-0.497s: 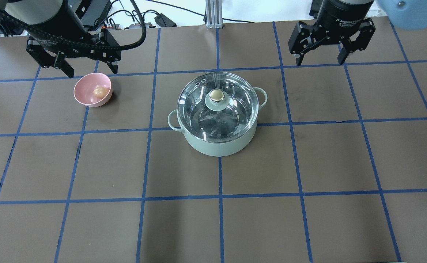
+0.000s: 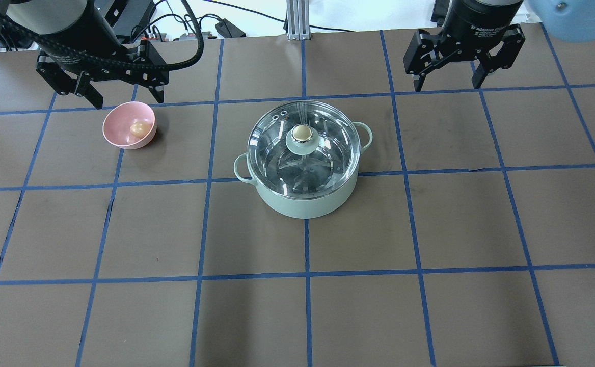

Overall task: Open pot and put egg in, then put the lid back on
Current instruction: 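Lower the right gripper onto the lid knob while the left gripper descends to the egg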

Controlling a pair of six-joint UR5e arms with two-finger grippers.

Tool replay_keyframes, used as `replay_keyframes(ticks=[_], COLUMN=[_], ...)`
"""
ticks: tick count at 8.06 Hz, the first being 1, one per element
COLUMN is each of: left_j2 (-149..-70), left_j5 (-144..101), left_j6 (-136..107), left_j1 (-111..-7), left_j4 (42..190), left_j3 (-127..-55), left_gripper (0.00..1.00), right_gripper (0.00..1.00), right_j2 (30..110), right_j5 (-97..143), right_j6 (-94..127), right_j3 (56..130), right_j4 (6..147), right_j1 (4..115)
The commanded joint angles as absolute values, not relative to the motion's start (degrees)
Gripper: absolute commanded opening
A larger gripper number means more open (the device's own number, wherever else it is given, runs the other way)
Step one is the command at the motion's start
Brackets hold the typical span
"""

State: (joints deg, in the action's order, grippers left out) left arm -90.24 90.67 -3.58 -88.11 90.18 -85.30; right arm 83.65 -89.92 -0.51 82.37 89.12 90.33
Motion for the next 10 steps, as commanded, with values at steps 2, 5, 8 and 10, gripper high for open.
replay_keyframes(ticks=[2,5,8,10], left_j2=[-99.5,-110.7,-117.6,-120.1], left_j5=[91.1,91.1,93.8,93.9], left_j6=[1.4,10.2,10.1,10.5], left_j1=[-82.2,-77.9,-75.5,-75.5], left_j4=[81.4,65.7,63.5,60.3], left_j3=[-85.3,-85.4,-88.0,-88.9], left_gripper=[1.0,1.0,1.0,1.0], right_gripper=[1.0,1.0,1.0,1.0], right_j2=[81.1,72.9,68.6,67.0], right_j5=[-87.1,-86.8,-87.9,-88.4], right_j6=[7.5,17.0,18.5,19.1], right_j3=[82.1,79.5,79.6,79.8], right_j4=[95.4,102.5,103.3,103.2], right_j1=[96.8,106.7,110.5,110.7])
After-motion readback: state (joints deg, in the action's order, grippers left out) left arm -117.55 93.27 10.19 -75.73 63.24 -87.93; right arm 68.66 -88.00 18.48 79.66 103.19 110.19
